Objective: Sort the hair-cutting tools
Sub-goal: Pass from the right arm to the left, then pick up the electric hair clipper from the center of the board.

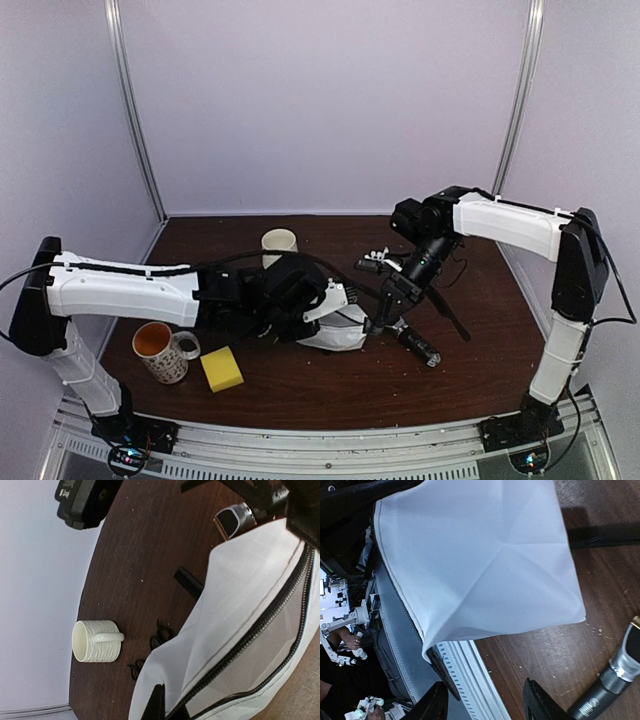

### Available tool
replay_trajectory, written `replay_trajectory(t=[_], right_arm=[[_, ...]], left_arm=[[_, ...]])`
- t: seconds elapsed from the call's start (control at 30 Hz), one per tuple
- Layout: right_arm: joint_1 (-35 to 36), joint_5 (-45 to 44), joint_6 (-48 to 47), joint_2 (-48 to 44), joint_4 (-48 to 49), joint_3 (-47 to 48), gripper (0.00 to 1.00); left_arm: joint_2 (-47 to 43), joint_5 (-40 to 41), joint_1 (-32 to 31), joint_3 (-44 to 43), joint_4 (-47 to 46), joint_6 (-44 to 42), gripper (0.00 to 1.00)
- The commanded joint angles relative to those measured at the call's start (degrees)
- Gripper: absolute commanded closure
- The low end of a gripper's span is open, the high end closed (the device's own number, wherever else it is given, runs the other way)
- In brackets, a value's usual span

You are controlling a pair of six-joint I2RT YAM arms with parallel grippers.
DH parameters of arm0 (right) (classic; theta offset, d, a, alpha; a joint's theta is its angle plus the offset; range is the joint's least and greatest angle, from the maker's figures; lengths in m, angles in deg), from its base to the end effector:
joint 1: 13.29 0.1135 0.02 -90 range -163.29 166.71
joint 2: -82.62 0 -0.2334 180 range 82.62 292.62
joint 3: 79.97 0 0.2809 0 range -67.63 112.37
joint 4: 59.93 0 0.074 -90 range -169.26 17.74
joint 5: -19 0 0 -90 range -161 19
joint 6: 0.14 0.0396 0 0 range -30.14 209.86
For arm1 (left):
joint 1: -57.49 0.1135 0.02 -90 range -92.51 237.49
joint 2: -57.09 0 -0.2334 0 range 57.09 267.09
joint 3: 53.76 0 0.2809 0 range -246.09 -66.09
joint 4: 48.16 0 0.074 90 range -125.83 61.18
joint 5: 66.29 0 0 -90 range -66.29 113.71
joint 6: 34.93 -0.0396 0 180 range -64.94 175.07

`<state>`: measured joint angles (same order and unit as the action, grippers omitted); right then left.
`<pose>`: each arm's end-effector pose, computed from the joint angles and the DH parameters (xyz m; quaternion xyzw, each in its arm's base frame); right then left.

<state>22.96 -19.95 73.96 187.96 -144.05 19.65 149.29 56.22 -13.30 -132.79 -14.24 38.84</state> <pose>0.2733 0.2386 0.2117 0.3972 -0.8103 -0.4244 0.0749 0.1437 -0.3477 0.2041 0.5409 0.7185 0.0706 0.4315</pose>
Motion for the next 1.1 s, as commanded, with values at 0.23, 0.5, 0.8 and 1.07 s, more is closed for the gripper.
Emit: replay_trajectory(t=[0.23,0.5,0.8,1.07], right_arm=[[-10.2,-31.1,-6.5,-18.7,13.9,-15.7,0.44],[-6.7,-40.0,-8.4,-27.4,25.6,-32.0,0.40],[1.0,-44.5,-6.0,-21.1,30.7,-35.1,0.33],[5.1,-45.2,-4.3,-16.0,31.7,-33.8,0.32]], left_arm=[[2.9,-18.0,4.2,-13.4,25.0,20.9,1.00],[5.4,-28.1,9.3,-18.0,28.5,27.7,1.00],[7.3,-28.8,12.2,-21.4,34.7,34.2,1.00],[6.3,-28.8,13.2,-21.7,35.9,36.8,1.00]])
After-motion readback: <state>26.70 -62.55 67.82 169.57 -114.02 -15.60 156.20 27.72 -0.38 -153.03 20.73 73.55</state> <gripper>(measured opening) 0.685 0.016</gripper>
